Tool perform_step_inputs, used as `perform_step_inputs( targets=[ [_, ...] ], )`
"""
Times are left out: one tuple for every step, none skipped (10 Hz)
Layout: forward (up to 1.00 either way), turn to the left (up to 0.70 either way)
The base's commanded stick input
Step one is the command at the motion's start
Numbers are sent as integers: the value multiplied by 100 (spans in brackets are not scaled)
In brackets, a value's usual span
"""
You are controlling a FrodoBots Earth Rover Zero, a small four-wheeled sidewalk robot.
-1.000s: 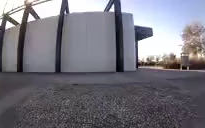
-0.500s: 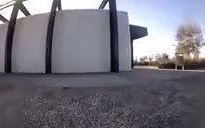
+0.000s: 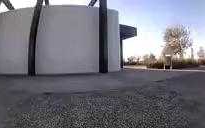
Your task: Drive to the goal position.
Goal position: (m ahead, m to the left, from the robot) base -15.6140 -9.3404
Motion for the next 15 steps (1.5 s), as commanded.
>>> perform_step_inputs(
  targets=[
    [70,-35],
    [70,-35],
    [70,-35],
    [70,-35],
    [70,-35],
    [70,-35],
    [70,-35],
    [70,-35],
    [70,-35],
    [70,-35],
    [70,-35],
    [70,-35],
    [70,-35],
    [70,-35],
    [70,-35]
  ],
)
